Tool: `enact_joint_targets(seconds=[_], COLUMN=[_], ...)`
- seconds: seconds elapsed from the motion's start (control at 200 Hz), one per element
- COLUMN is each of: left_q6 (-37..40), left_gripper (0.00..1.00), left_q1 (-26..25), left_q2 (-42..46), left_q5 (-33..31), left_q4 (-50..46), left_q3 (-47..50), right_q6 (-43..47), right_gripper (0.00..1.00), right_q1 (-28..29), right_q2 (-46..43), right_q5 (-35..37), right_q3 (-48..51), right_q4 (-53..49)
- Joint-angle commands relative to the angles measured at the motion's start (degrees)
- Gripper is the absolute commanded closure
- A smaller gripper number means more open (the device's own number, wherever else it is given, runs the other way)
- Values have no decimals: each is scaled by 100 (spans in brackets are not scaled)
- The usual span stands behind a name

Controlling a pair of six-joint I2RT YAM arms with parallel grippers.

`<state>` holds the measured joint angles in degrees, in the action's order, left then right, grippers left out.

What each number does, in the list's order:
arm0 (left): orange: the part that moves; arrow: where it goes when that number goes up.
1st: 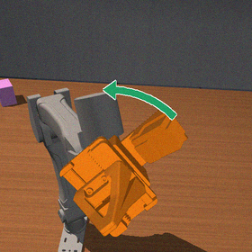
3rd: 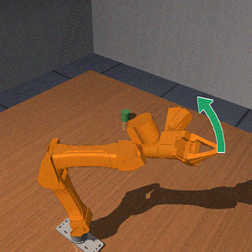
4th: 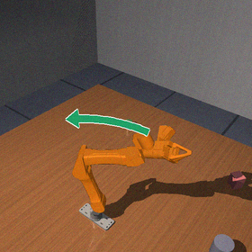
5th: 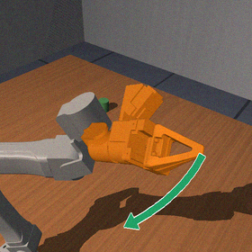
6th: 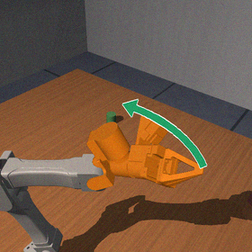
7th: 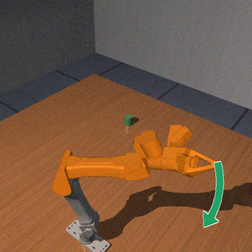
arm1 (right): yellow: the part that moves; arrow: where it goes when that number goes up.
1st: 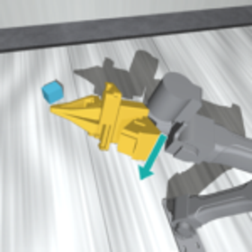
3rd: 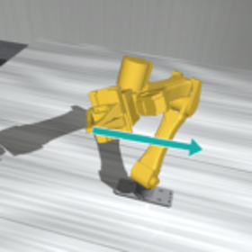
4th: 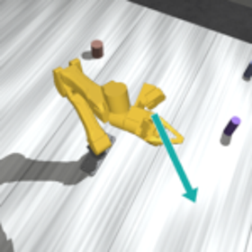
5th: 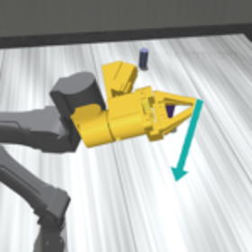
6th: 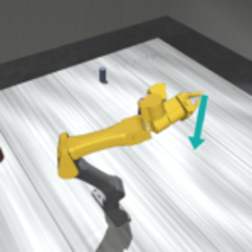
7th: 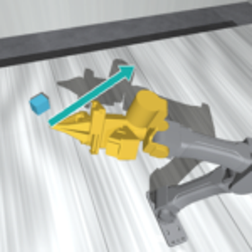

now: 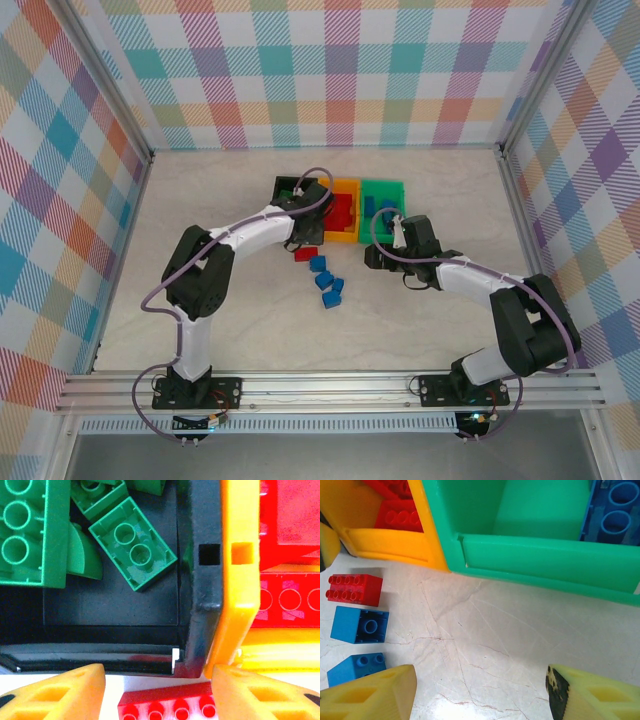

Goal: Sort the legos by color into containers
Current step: Rotate the container at the top-center of the table, then pick up the lego from the center of the table.

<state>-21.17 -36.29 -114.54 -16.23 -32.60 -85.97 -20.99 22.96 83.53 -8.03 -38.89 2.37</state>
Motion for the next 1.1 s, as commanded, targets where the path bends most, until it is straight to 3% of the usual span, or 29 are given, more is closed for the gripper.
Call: enact_joint_targets(seconds=[0.0, 0.225, 0.37, 0.5, 0.73, 0.895, 1.095], left_q6=[107, 289, 642, 775, 771, 712, 531], left_gripper=[41, 36, 21, 17, 8, 8, 13], left_q1=[19, 18, 19, 26, 26, 25, 25], left_q2=[-61, 523, 937, 770, 496, 389, 109], left_q5=[198, 572, 652, 600, 1480, 1584, 927], left_q4=[-110, 155, 409, 178, 362, 216, -343], left_q3=[8, 691, 1249, 1214, 1176, 1002, 749], right_q6=[-49, -80, -71, -59, -36, -41, -54], right_gripper=[30, 30, 30, 30, 30, 30, 30], right_q1=[37, 34, 43, 35, 38, 44, 46], right_q2=[-127, -48, 23, 66, 103, 98, 59], right_q5=[-28, -93, -109, -93, -67, -67, -72], right_q3=[-86, -107, -146, -159, -188, -183, -164], right_q4=[59, 90, 90, 73, 47, 53, 53])
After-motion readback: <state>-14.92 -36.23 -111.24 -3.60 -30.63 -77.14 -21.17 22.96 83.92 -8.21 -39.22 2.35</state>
